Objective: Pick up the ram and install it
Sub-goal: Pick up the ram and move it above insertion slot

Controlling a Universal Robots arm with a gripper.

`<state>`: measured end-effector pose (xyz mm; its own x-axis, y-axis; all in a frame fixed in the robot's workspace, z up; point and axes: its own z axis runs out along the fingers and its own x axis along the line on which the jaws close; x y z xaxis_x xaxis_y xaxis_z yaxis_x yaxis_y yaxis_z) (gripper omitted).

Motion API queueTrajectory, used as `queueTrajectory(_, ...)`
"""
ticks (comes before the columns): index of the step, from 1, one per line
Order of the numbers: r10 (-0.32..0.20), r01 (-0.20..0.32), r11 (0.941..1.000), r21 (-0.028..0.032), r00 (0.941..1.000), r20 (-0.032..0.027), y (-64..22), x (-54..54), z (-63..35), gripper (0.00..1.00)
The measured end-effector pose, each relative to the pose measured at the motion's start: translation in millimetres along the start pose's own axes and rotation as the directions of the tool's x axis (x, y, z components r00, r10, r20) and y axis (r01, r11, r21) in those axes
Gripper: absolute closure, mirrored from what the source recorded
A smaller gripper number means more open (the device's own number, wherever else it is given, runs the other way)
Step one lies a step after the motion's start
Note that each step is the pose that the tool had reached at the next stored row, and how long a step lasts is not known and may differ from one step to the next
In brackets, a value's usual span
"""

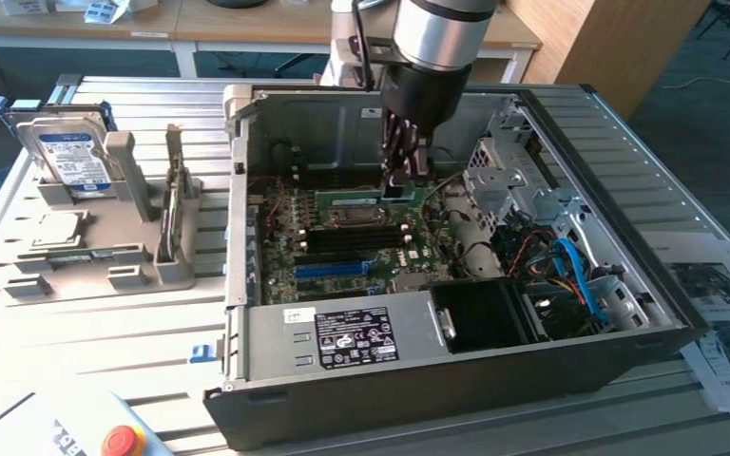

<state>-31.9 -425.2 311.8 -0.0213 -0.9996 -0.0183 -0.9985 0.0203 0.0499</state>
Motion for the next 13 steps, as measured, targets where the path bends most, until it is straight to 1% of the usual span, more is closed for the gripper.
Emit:
queueTrajectory(4, 0.0, 0.0, 1.0, 0.0, 1.0, -0.0002, 0.0, -4.9, -0.1, 0.88)
queueTrajectory(7, 0.0, 0.0, 1.0, 0.0, 1.0, -0.0017, -0.1, -11.2, 0.0, 0.88)
queueTrajectory(9, 0.0, 0.0, 1.0, 0.0, 1.0, -0.0026, -0.1, -13.5, -0.6, 0.88)
queueTrajectory(13, 0.0, 0.0, 1.0, 0.0001, 1.0, -0.0029, 0.3, -13.8, -8.5, 0.88)
